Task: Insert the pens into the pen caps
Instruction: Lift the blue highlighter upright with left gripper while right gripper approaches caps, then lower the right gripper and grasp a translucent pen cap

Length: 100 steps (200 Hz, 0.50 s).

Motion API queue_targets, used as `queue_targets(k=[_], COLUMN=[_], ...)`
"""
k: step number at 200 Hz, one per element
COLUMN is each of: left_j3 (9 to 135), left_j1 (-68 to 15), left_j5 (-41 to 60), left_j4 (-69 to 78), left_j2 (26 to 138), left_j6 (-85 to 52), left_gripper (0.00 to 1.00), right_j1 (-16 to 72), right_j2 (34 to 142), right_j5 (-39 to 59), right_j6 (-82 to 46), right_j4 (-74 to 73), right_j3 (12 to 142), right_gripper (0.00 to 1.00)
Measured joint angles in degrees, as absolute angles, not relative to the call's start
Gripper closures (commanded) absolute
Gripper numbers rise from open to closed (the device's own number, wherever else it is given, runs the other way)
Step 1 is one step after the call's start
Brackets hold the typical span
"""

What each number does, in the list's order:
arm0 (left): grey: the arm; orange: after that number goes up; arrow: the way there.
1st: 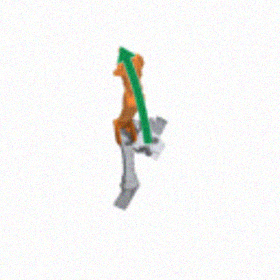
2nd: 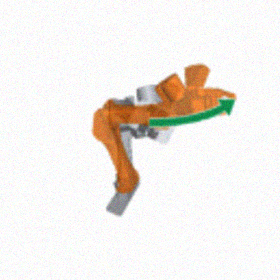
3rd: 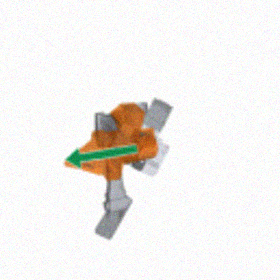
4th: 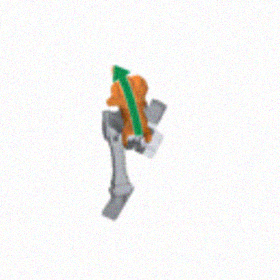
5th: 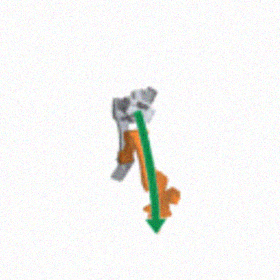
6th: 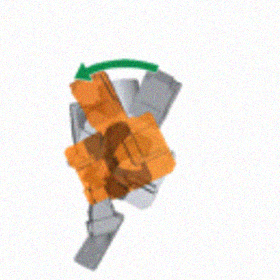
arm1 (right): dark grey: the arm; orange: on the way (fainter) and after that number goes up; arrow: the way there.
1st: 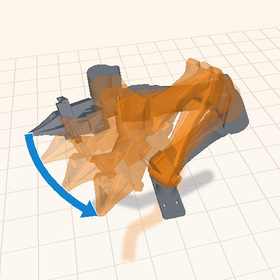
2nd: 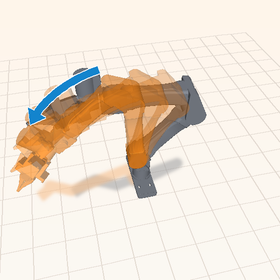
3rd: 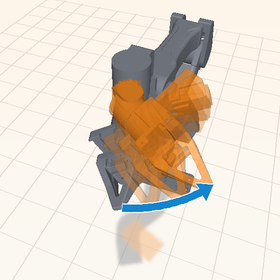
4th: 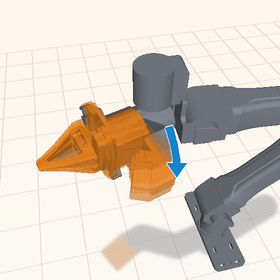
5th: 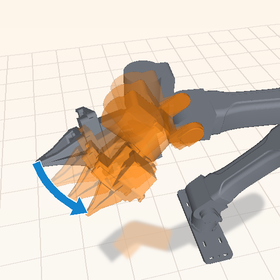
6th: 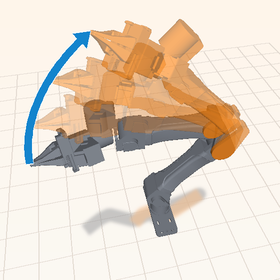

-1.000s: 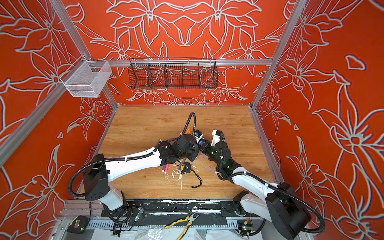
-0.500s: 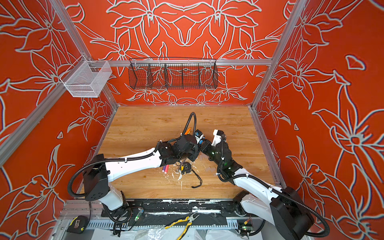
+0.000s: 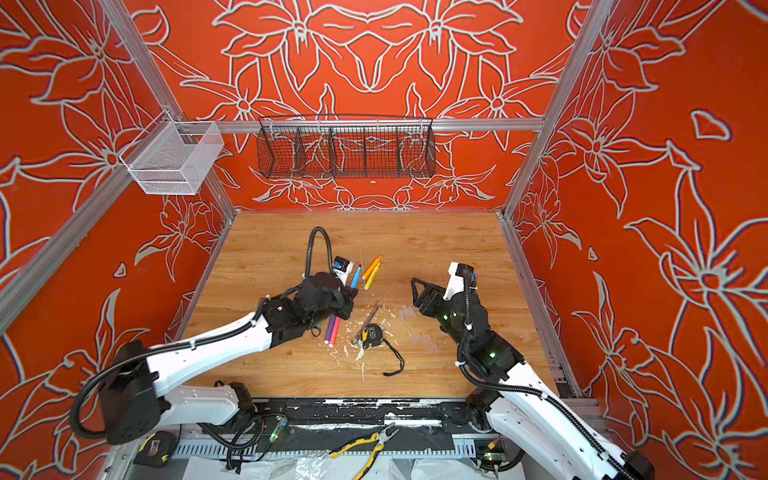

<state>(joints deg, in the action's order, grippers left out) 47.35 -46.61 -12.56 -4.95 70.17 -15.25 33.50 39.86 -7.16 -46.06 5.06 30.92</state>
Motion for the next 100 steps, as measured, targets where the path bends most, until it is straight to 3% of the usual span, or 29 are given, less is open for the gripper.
queue_targets(k=[42, 66, 100], left_j3=[38.57, 39.55, 47.81], left_j1=[-46.61, -46.61, -46.61], left_j5=[-7.18, -7.38, -5.26], left_j4=[-4.38, -6.22, -8.56], left_j2=[55.37, 50.92, 52.6], left_j6=[-14.85, -14.13, -12.16], left_gripper=[1.0, 1.0, 1.0], right_j1=[34.17, 36.73, 38.39], right_j2=[58.04, 69.84, 73.69], right_j5=[-5.15, -5.19, -5.48], right_j6=[-45.54, -45.19, -44.16], right_j4=[15.03, 21.8, 26.22], right_j3=[37.28, 45.15, 48.18], right_gripper=[0.51, 0.51, 0.51])
